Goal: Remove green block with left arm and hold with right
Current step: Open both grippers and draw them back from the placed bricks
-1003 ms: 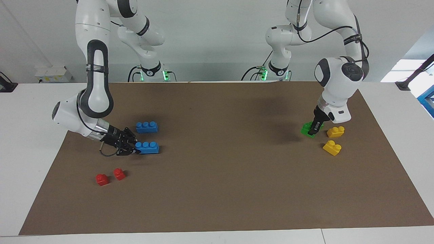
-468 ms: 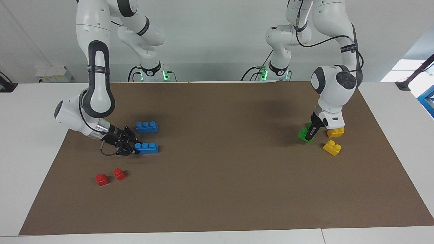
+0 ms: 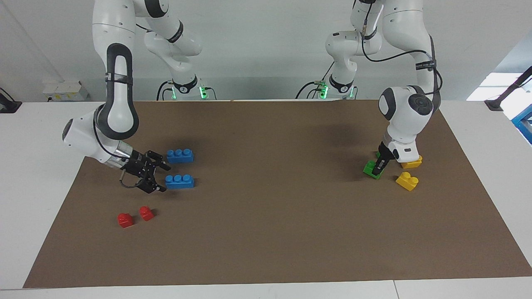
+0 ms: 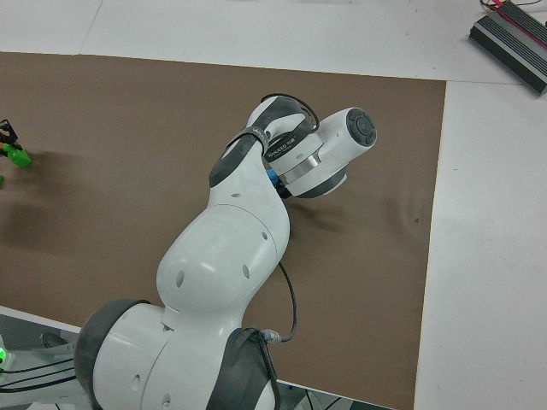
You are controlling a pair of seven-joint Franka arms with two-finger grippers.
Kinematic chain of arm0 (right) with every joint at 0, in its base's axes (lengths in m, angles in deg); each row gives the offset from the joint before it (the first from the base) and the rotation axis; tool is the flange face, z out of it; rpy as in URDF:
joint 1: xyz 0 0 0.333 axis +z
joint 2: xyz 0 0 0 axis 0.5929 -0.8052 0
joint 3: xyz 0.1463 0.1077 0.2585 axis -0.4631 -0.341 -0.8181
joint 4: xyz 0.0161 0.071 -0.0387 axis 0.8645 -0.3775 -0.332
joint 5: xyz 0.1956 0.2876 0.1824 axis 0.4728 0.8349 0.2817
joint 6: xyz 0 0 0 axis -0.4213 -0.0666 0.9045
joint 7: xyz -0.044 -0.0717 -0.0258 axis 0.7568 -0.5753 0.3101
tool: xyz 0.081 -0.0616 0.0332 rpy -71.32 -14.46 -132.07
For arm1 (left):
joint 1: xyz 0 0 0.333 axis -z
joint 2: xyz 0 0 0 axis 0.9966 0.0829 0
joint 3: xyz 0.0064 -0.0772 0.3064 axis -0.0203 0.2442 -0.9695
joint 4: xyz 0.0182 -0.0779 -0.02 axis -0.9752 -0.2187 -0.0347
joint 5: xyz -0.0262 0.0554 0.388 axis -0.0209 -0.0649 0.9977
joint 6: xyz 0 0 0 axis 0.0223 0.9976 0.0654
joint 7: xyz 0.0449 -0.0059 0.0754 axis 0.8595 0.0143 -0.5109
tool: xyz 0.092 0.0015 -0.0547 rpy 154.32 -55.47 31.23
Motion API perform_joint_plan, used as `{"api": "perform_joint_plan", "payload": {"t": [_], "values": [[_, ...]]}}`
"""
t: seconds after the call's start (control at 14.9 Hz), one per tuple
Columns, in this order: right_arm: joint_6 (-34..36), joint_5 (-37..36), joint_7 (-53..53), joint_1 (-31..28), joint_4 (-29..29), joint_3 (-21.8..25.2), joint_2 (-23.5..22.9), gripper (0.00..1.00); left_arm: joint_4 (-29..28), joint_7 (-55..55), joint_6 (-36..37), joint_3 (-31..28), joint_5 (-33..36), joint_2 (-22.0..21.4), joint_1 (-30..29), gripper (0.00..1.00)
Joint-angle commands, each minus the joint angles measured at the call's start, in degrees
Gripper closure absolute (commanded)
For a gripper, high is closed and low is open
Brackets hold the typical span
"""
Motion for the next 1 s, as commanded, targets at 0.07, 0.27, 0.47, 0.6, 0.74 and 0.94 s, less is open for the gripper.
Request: {"api": "perform_joint_plan", "payload": {"t": [0.07, 0.27, 0.47, 0.6, 0.74, 0.94], "values": [[5.8, -9.6, 0.6, -2.9, 6.2, -0.5, 2.7, 0.00, -0.8, 2.5, -1.4, 0.1, 0.1, -0.2, -0.4, 1.00], [11.3, -17.5, -3.6, -2.9, 14.5, -0.6, 2.5, 0.00, -0.8, 3.9, -1.1, 0.1, 0.1, -0.3, -0.5, 0.80], [18.3, -22.9, -10.7, -2.2, 21.0, -1.1, 2.8, 0.00, -0.8, 3.9, -1.0, 0.1, 0.1, -0.3, -0.4, 0.65], [21.8, -24.3, -15.3, -2.0, 22.3, -1.4, 5.1, 0.00, -0.7, 3.9, -0.9, 0.1, 0.1, -0.3, -0.4, 0.28], [24.1, -30.2, -23.6, 0.0, 22.1, -1.9, 8.8, 0.00, -0.4, 3.9, -0.6, 0.1, 0.1, -0.3, -0.4, 0.00], [27.1, -38.1, -34.9, 4.2, 21.9, -1.9, 13.2, 0.00, 0.1, 4.4, -0.2, 0.1, 0.1, -0.3, -0.4, 0.00]]}}
